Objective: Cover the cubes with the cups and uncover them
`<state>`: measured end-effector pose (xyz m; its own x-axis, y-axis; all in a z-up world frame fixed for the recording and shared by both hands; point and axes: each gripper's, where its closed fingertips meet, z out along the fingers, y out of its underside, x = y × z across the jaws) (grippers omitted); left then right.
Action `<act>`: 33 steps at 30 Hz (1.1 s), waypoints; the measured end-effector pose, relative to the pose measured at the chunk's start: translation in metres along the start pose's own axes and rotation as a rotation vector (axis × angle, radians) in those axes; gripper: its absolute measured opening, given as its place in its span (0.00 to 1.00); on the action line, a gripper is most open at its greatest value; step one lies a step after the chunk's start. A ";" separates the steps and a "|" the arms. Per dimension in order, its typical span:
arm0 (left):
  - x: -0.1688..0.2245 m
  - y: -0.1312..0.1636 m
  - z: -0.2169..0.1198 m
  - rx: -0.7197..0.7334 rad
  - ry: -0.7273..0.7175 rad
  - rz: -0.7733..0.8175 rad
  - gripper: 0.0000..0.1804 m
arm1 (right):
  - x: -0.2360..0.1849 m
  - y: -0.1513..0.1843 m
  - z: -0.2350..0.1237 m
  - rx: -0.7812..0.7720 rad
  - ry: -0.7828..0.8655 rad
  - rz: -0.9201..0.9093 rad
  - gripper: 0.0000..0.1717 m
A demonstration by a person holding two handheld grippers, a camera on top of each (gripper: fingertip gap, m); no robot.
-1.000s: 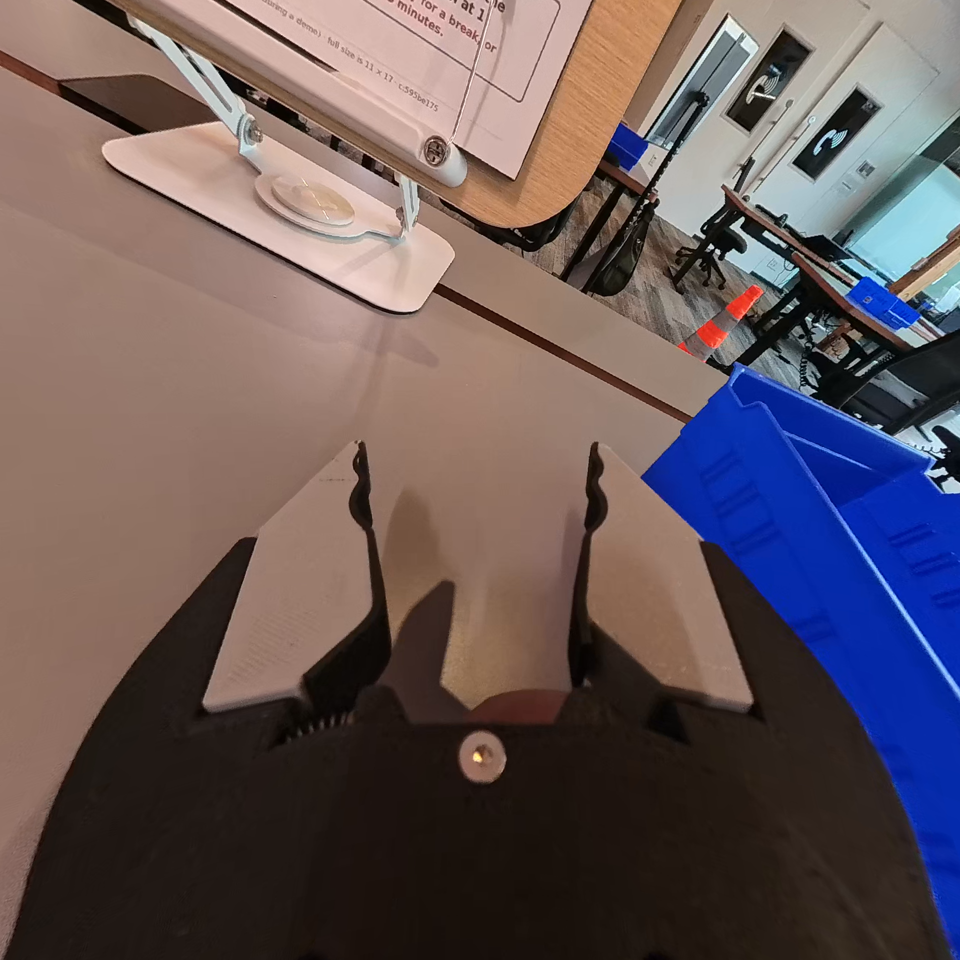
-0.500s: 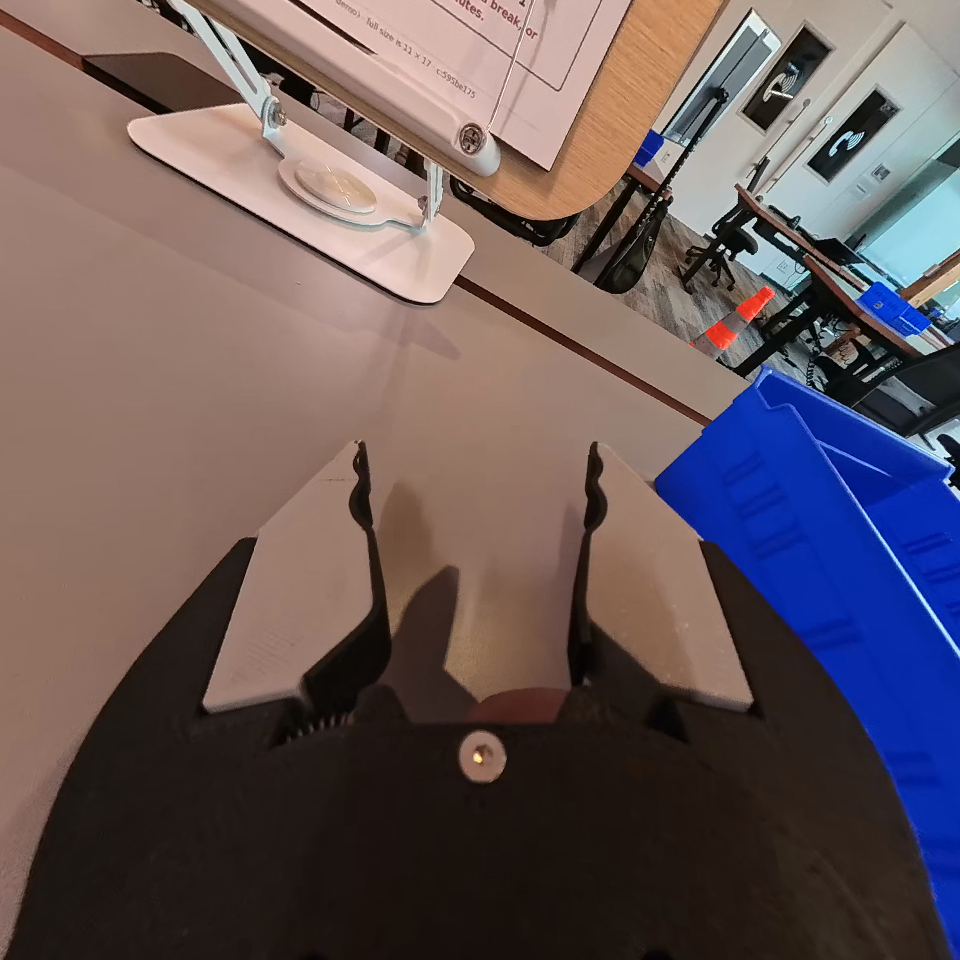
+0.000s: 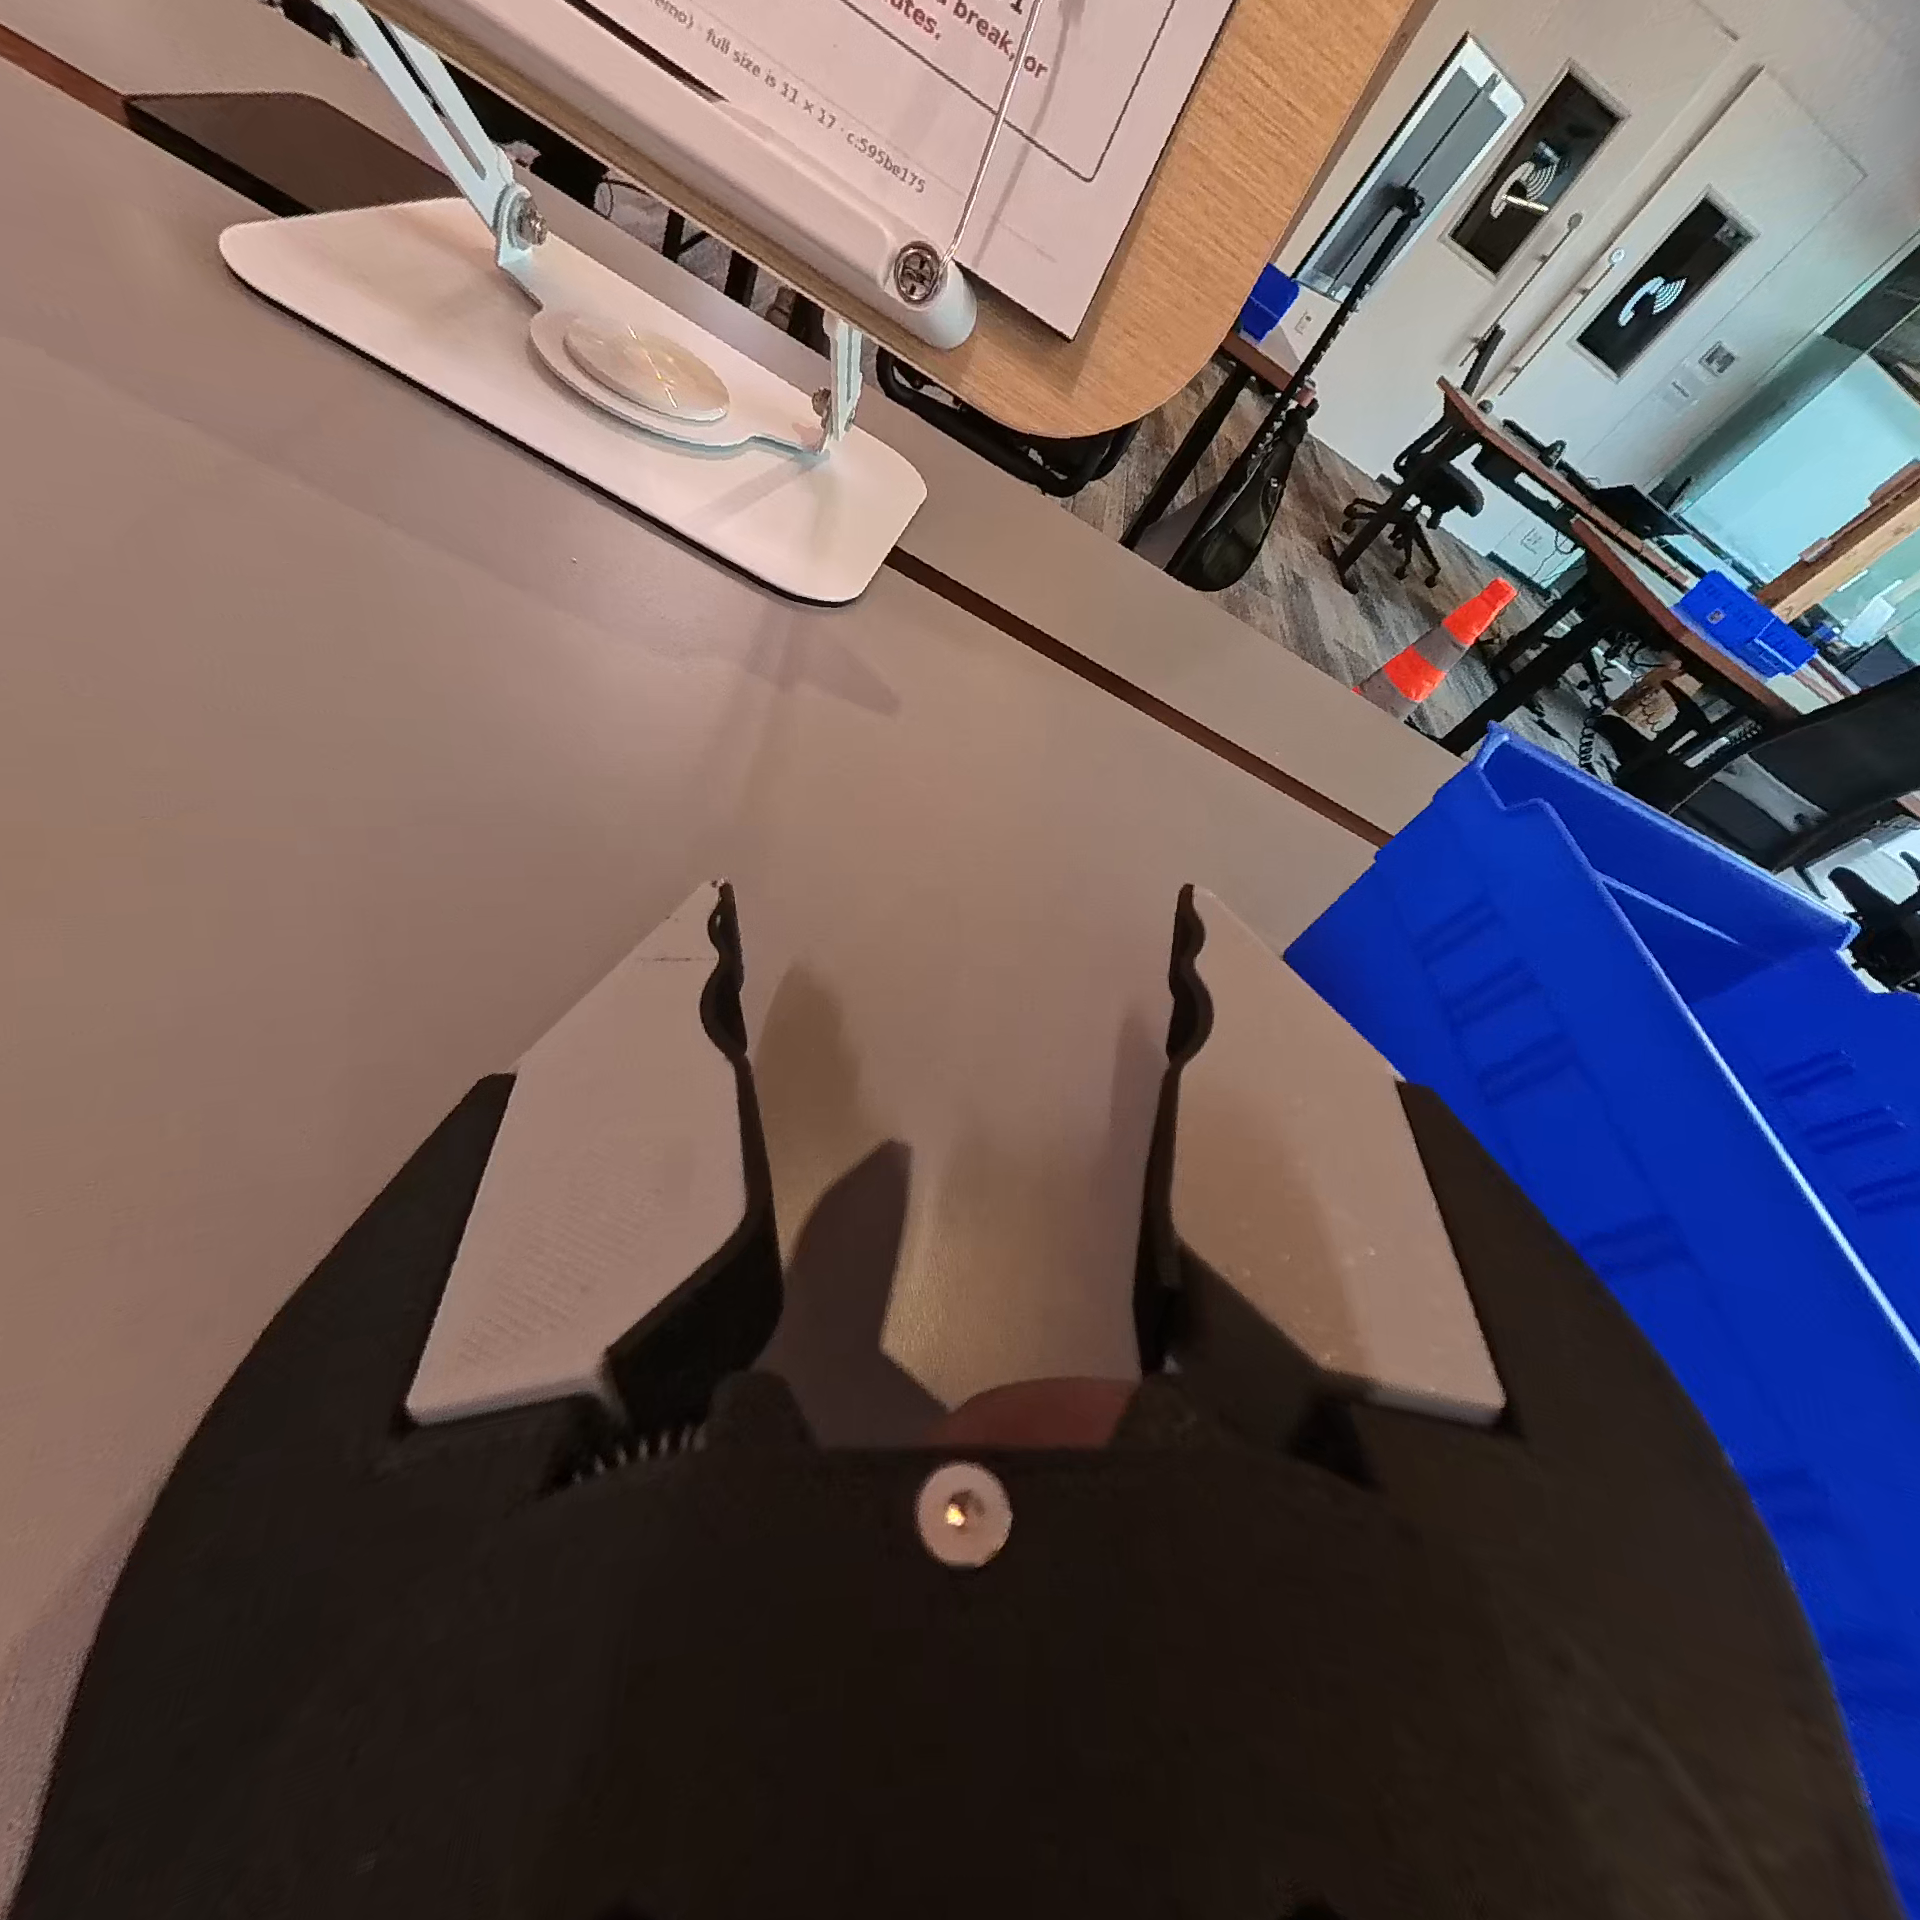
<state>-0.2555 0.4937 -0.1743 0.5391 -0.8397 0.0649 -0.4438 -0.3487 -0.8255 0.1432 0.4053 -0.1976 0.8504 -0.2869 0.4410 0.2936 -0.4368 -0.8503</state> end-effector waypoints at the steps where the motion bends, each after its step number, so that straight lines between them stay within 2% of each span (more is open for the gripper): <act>1: -0.006 -0.013 -0.001 0.042 -0.028 -0.002 0.33 | 0.000 0.000 0.000 -0.001 -0.001 -0.002 0.47; 4: -0.038 -0.055 -0.013 0.176 -0.129 -0.029 0.29 | -0.001 0.000 0.001 -0.003 -0.001 -0.011 0.47; 7: -0.079 -0.073 -0.011 0.137 -0.217 -0.068 0.27 | -0.001 0.000 0.001 0.000 -0.001 -0.018 0.47; 9: -0.102 -0.063 0.008 0.013 -0.261 -0.100 0.31 | -0.002 0.000 0.001 -0.001 0.000 -0.025 0.47; 12: -0.108 -0.032 0.046 -0.185 -0.231 -0.156 0.34 | -0.003 0.000 0.001 -0.001 0.001 -0.034 0.48; 15: -0.115 -0.010 0.069 -0.279 -0.275 -0.150 0.39 | -0.003 -0.001 0.000 0.004 0.000 -0.035 0.48; 18: -0.119 -0.005 0.080 -0.282 -0.298 -0.155 0.43 | -0.004 -0.001 0.000 0.006 -0.005 -0.036 0.48; 22: -0.115 -0.005 0.081 -0.313 -0.263 -0.132 0.37 | -0.008 -0.002 -0.002 0.008 -0.020 -0.038 0.48; 28: -0.115 -0.005 0.075 -0.342 -0.247 -0.096 0.36 | -0.016 -0.005 -0.006 0.019 -0.038 -0.056 0.48; 33: -0.127 -0.040 0.047 -0.204 -0.330 -0.045 0.35 | -0.019 -0.004 -0.006 0.018 -0.045 -0.068 0.48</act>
<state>-0.2725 0.6338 -0.1761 0.7483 -0.6538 -0.1127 -0.5292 -0.4858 -0.6957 0.1231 0.4075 -0.2006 0.8468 -0.2181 0.4851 0.3589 -0.4388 -0.8238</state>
